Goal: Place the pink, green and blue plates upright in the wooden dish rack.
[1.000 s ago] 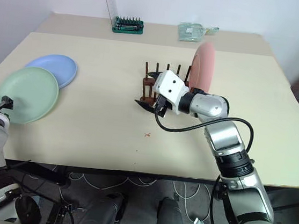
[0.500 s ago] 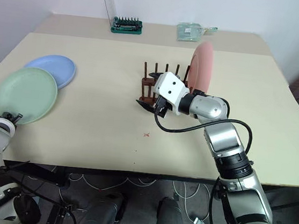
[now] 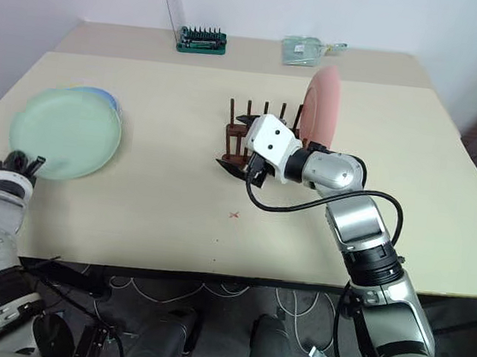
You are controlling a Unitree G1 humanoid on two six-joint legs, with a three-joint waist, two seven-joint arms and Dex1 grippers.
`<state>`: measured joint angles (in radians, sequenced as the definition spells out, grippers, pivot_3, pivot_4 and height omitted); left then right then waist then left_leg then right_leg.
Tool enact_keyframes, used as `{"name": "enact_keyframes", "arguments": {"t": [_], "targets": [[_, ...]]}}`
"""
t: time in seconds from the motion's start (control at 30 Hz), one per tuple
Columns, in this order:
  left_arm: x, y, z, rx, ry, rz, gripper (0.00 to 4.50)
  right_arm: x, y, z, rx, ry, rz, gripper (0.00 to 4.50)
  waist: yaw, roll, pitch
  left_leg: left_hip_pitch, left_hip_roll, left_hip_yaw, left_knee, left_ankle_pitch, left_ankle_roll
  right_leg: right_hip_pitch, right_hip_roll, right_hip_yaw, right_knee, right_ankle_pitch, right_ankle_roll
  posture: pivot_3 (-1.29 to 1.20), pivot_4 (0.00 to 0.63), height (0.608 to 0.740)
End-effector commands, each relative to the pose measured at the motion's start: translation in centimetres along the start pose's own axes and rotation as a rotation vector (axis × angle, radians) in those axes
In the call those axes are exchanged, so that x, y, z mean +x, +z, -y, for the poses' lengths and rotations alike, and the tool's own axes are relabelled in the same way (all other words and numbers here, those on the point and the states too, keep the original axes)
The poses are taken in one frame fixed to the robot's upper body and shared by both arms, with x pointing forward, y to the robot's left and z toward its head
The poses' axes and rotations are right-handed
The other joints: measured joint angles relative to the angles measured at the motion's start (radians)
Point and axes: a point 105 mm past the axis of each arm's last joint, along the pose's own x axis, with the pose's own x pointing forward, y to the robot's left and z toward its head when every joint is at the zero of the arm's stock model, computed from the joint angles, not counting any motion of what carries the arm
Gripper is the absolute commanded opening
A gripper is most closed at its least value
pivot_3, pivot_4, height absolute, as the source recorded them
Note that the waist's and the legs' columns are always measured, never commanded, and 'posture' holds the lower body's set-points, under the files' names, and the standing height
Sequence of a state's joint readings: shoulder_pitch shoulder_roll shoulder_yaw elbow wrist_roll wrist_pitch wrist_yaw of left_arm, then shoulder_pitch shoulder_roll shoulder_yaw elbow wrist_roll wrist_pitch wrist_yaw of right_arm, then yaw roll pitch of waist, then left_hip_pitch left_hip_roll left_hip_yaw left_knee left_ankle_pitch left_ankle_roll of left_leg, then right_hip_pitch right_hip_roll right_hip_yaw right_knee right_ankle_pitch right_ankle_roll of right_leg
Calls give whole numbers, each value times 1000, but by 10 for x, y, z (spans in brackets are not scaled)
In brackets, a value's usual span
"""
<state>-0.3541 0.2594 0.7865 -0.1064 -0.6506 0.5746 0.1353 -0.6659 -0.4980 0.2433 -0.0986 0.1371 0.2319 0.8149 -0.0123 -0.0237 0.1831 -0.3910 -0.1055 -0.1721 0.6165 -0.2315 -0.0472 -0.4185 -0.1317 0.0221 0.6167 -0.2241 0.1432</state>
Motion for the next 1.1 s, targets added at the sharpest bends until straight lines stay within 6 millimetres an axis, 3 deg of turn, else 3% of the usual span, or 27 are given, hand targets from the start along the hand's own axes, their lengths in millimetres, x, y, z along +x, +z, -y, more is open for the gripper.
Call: {"name": "enact_keyframes", "arguments": {"t": [0.03, 0.07, 0.2, 0.43, 0.7, 0.87, 0.97, 1.1], "targets": [[1, 39, 54, 67, -164, 137, 52, -2, 26, 7, -65, -8, 84, 4500, 0, 0, 0, 0, 0, 0, 0, 0, 0, 0, 0, 0, 0, 0, 0, 0, 150, 740], [2, 40, 63, 94, -178, 140, 52, -1, 26, 8, -69, -16, 84, 4500, 0, 0, 0, 0, 0, 0, 0, 0, 0, 0, 0, 0, 0, 0, 0, 0, 150, 740], [4, 39, 143, 273, -325, 160, 52, 9, 37, 17, -224, -77, 95, 4500, 0, 0, 0, 0, 0, 1, 0, 0, 0, 0, 0, 0, -1, 0, 0, 0, 150, 740], [-10, 30, 213, 294, -463, 113, 52, 33, 39, 24, -465, -129, 71, 4500, -12, 0, 0, 0, 0, 1, -1, 2, -4, -1, 0, 1, -1, 0, 0, 0, 150, 740], [-36, 18, 264, 321, -607, 45, 52, 54, 27, 30, -595, -148, 8, 4500, -7, -1, 1, -1, 0, 1, -1, 3, -5, -3, 0, 1, 0, 0, 0, 0, 150, 740], [-43, 16, 270, 315, -633, 27, 52, 56, 22, 36, -651, -182, -15, 4500, -9, 0, 1, -1, 0, 2, -1, 3, -5, -3, 0, 1, 0, 0, 0, 0, 150, 740], [-47, 13, 273, 324, -658, 12, 0, 57, 21, 39, -658, -201, -16, 3637, -10, 0, 1, -1, 0, 2, -1, 3, -5, -3, 1, 1, 0, 0, 0, 0, 150, 740], [-47, 11, 272, 326, -655, 2, 0, 57, 22, 46, -686, -241, -27, 1650, -9, 0, 1, -1, 0, 2, -1, 4, -6, -3, 1, 1, 0, 0, 0, 0, 150, 740]]}}
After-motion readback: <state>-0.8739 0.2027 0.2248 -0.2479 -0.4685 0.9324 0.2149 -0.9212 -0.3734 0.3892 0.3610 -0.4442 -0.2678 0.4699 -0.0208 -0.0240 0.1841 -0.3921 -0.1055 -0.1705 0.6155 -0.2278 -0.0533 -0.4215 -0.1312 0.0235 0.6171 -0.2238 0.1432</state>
